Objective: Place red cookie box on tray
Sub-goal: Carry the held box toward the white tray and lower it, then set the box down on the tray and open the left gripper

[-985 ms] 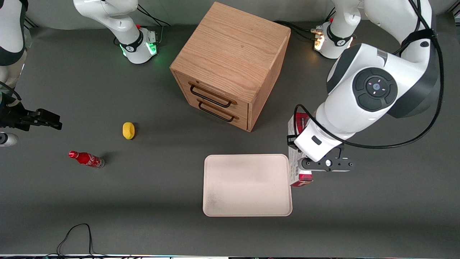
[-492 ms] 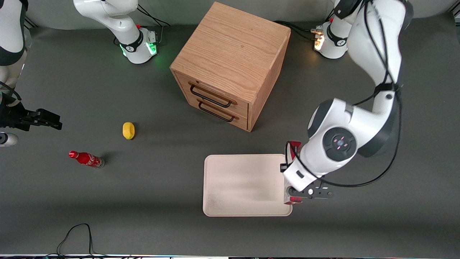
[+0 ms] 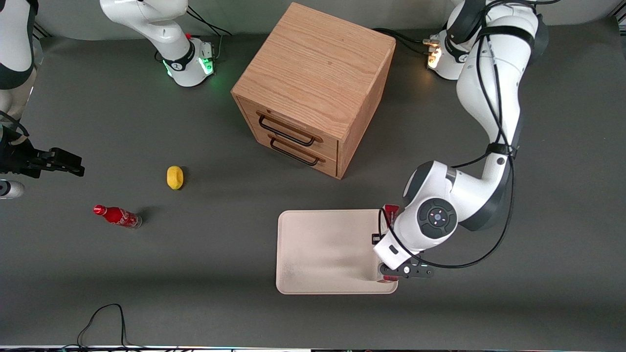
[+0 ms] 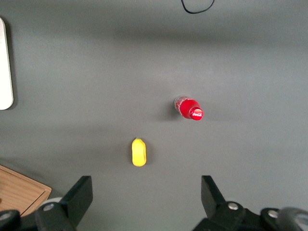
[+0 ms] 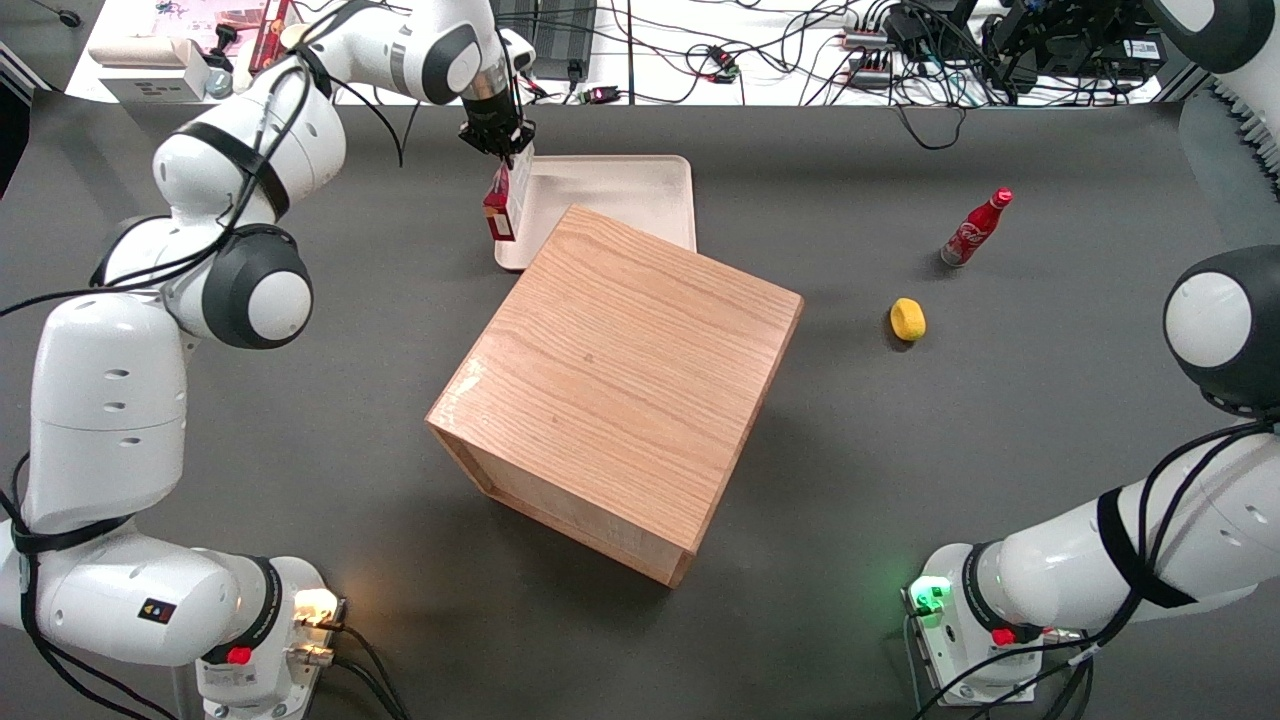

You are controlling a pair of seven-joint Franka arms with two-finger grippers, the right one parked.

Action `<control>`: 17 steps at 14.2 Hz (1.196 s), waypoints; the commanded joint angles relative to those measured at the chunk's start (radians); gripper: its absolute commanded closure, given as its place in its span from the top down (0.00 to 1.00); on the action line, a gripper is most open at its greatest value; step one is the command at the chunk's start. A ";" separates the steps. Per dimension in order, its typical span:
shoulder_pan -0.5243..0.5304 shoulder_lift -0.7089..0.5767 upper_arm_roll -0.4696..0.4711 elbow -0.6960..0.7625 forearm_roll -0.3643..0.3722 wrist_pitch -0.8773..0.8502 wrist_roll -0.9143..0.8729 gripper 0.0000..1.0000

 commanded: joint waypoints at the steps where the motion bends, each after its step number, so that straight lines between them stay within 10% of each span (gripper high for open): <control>1: -0.010 0.029 0.003 0.005 0.016 0.034 0.002 0.00; 7: -0.007 0.030 0.004 -0.050 0.018 0.099 -0.014 0.00; 8: -0.004 0.030 0.004 -0.055 0.021 0.099 -0.014 0.33; 11: -0.005 0.021 0.004 -0.059 0.025 0.083 -0.047 0.61; 12: -0.007 0.013 0.004 -0.058 0.030 0.082 -0.079 0.94; 17: -0.010 -0.080 0.001 -0.044 0.050 -0.083 -0.172 1.00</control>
